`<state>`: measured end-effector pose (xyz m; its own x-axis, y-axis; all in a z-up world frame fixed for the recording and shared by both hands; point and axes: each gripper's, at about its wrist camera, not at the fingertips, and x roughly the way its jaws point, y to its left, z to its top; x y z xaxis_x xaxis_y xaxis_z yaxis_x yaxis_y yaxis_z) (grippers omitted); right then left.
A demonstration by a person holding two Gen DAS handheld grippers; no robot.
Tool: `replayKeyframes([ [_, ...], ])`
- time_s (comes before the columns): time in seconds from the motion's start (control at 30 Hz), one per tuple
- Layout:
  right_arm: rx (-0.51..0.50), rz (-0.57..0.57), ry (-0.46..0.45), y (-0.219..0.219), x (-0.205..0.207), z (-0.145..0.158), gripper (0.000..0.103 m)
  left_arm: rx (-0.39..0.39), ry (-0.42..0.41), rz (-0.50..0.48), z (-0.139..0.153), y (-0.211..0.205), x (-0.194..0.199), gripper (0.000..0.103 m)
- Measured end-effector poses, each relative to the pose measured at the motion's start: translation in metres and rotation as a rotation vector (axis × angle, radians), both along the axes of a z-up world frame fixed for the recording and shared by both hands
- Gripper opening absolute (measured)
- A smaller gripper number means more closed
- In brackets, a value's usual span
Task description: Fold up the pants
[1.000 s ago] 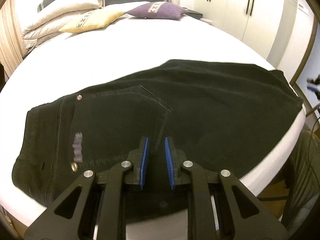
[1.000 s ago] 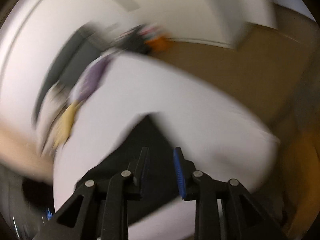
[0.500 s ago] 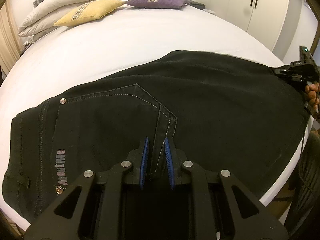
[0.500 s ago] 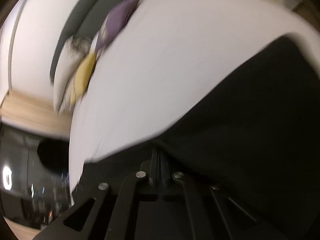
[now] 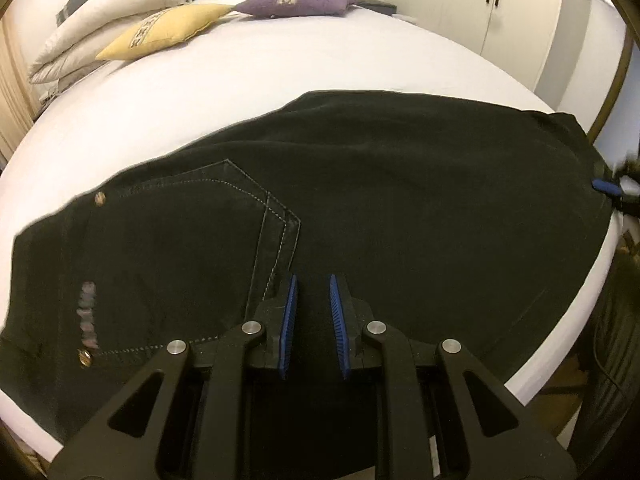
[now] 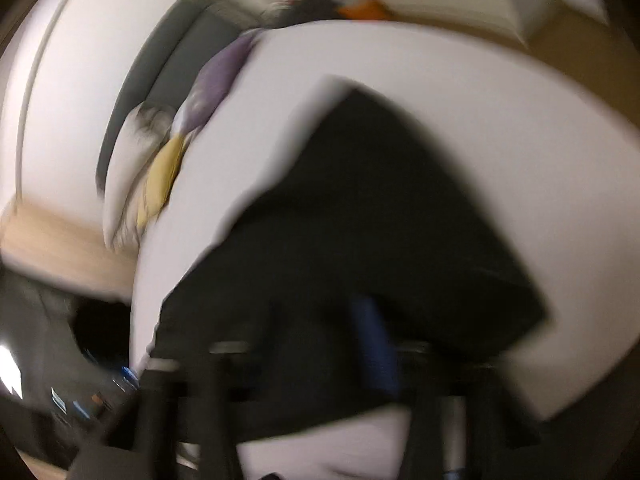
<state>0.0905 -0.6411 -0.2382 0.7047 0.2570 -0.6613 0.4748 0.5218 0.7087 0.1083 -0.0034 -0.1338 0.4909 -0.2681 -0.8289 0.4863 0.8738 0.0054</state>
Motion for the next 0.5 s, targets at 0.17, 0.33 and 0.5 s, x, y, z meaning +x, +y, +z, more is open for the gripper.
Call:
replayKeyframes([
  [0.17,-0.044,-0.095,0.026,-0.032,-0.045,0.016,0.001,-0.018,0.016,0.009,0.002,0.018,0.001,0.017],
  [0.33,-0.080,-0.079,-0.021,-0.007,-0.038,0.058,0.031,0.000,0.003,0.031,0.010,0.019,0.003,0.017],
  [0.5,-0.090,0.044,-0.037,0.015,0.002,0.057,0.043,0.000,0.008,0.044,0.007,0.022,0.000,0.017],
])
